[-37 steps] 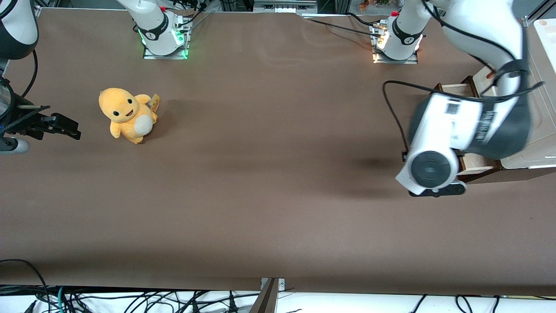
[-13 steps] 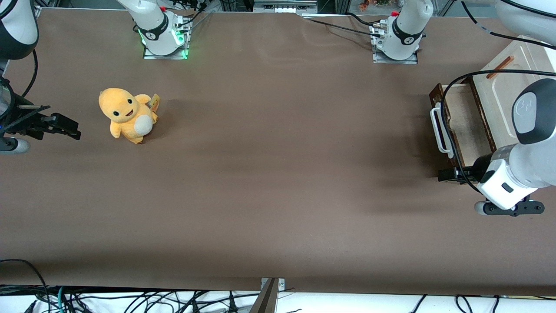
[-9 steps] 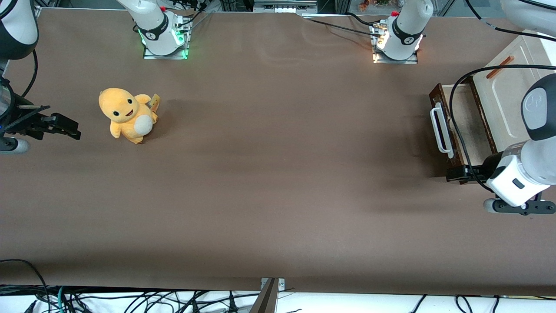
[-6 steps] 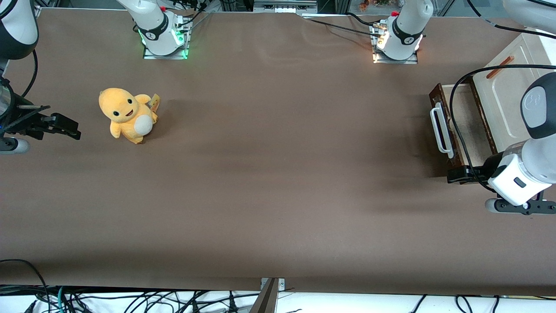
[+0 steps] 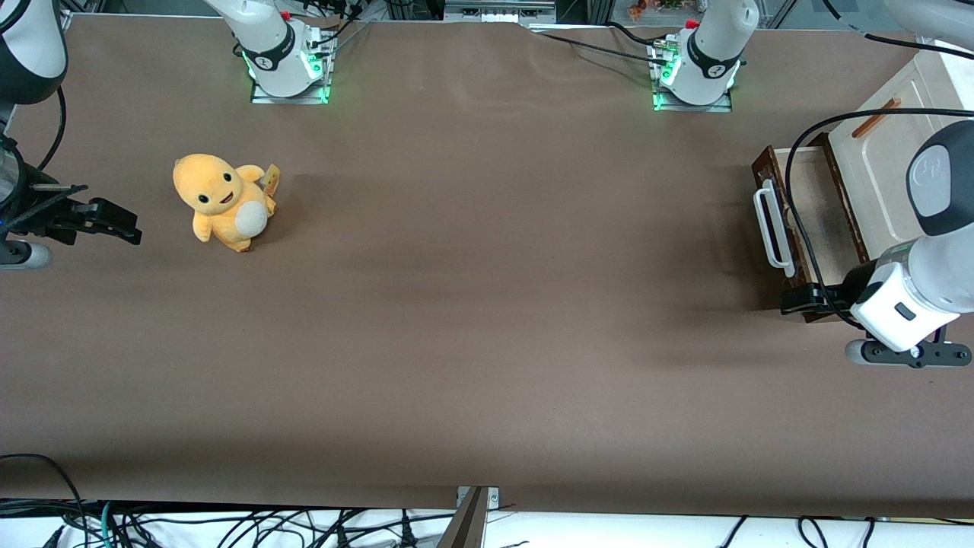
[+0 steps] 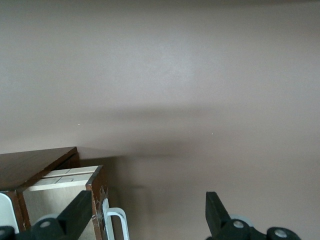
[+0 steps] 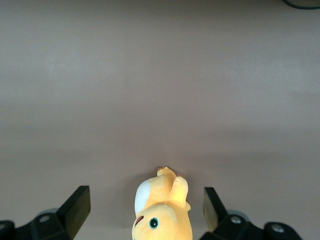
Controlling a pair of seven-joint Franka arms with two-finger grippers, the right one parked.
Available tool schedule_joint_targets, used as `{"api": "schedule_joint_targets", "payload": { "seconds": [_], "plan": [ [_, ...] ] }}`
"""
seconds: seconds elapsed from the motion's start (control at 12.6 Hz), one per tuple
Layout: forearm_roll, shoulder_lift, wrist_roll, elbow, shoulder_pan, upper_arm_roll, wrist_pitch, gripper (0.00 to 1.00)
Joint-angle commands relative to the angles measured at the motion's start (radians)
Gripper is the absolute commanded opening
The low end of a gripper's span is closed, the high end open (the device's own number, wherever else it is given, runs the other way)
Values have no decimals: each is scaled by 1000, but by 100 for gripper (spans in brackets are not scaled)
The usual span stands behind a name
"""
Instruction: Open lower drawer with left arm only
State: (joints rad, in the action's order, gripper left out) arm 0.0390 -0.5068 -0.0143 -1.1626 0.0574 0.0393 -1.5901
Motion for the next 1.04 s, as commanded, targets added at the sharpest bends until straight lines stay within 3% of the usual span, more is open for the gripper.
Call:
{"api": "schedule_joint_targets", "payload": {
  "seconds": [0.0,0.32,0.96],
  "plan": [
    [13,62,22,-83,7,10,-30,100],
    [-33,68,22,-85,7,10,-36,100],
    [-40,68,22,-66,10,2,33,100]
  ]
}}
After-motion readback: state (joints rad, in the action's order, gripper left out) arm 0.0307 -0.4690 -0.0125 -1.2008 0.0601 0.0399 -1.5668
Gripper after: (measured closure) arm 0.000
